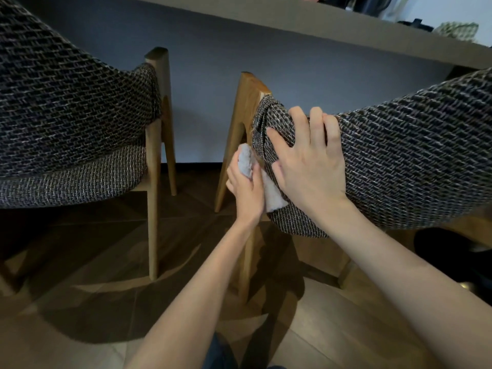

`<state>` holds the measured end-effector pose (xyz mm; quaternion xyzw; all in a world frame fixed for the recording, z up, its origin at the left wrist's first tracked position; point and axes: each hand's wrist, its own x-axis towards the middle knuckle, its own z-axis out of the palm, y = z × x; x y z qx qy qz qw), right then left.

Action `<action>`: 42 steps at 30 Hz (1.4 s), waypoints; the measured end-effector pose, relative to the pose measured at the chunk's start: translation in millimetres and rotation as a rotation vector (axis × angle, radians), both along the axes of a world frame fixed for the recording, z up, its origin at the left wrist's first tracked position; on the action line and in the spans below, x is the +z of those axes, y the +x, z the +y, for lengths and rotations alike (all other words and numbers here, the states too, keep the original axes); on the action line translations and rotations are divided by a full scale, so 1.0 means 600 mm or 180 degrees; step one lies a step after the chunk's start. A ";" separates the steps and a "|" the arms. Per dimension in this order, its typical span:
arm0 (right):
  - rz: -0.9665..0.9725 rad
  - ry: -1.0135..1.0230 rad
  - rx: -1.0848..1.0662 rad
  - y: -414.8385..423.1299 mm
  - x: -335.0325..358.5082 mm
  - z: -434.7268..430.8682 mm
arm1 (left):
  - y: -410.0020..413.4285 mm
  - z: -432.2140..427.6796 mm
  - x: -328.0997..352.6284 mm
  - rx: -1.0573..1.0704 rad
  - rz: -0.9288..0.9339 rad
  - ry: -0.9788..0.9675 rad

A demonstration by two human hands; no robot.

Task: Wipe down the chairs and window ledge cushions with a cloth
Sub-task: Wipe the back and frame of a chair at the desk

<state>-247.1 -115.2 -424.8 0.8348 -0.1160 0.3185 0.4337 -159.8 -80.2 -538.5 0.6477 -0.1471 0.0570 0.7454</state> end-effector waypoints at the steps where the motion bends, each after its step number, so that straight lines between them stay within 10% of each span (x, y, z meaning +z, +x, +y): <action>1: 0.0005 0.0015 0.0012 0.001 -0.002 -0.001 | -0.004 0.001 -0.026 -0.0056 0.0101 0.0020; 12: -0.0106 0.0011 0.0013 0.007 -0.006 -0.001 | -0.036 0.033 -0.217 -0.0779 0.1297 0.0559; 21: -0.0143 -0.0049 -0.0030 0.008 -0.005 0.001 | 0.018 0.000 -0.032 -0.0242 0.0449 -0.0329; 34: -0.0200 -0.0133 -0.0004 0.014 -0.014 -0.008 | -0.041 0.015 -0.304 -0.0447 0.1922 0.0360; 42: -0.0223 -0.0129 -0.0008 0.015 -0.010 -0.008 | -0.044 0.027 -0.267 -0.0471 0.1805 0.0070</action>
